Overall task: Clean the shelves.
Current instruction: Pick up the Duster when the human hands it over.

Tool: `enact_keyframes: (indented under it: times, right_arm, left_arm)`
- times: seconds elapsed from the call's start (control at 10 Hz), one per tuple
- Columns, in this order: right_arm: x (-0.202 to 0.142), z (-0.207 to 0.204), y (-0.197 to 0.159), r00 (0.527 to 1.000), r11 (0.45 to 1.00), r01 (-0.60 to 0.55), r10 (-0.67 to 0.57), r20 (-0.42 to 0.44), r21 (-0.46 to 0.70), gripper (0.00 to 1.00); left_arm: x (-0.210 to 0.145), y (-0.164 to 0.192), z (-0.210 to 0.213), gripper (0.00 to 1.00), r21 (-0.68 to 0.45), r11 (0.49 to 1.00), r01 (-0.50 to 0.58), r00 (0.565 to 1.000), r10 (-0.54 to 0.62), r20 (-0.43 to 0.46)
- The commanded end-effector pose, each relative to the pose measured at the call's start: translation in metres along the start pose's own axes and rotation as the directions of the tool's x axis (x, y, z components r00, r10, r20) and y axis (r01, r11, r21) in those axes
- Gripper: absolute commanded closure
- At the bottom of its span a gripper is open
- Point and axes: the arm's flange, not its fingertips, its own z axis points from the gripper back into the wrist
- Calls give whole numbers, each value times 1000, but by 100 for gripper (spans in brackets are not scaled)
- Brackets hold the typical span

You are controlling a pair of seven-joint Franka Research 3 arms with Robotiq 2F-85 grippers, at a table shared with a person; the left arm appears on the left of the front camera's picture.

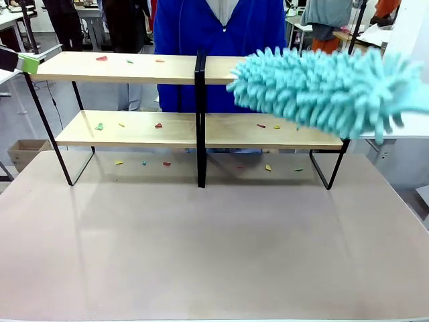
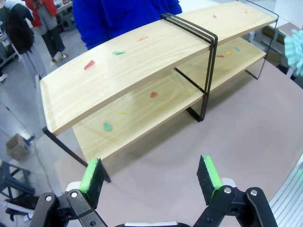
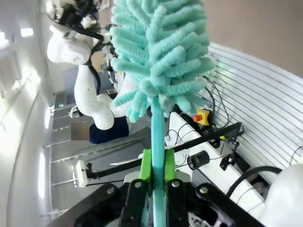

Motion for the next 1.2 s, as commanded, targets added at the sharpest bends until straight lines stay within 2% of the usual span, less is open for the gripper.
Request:
enact_keyframes:
  times: [0.0, 0.1, 0.2, 0.5, 0.6, 0.7, 0.9, 1.1]
  right_arm:
    - [-18, -4, -18, 1000, 1000, 23, -23, -5, -14, 100]
    - [-11, -7, -19, 999, 997, 43, -42, 16, -63, 100]
    - [-10, -5, -11, 1000, 1000, 21, -21, -3, -9, 100]
    - [-10, -5, -11, 1000, 1000, 21, -21, -3, -9, 100]
    - [-12, -9, -17, 999, 998, 51, -51, 5, -29, 88]
    - [0, -35, -19, 996, 998, 33, -38, -86, -59, 88]
    - [7, -95, -31, 973, 981, 77, -113, -201, -177, 88]
    - [26, -141, -40, 964, 979, 28, -79, -255, -200, 88]
  left_arm:
    - [-1, 0, 0, 0, 2, 1000, 1, 1000, -1, -3]
    - [-1, 0, 0, 0, 2, 1000, 1, 1000, -1, -3]
    - [-1, 0, 0, 0, 2, 1000, 1, 1000, -1, -3]
    - [-1, 0, 0, 0, 2, 1000, 1, 1000, -1, -3]
    - [-1, 0, 0, 0, 2, 1000, 1, 1000, -1, -3]
    - [-1, 0, 0, 0, 2, 1000, 1, 1000, -1, -3]
    - [-1, 0, 0, 0, 2, 1000, 1, 1000, -1, -3]
    - [-1, 0, 0, 0, 2, 1000, 1, 1000, -1, -3]
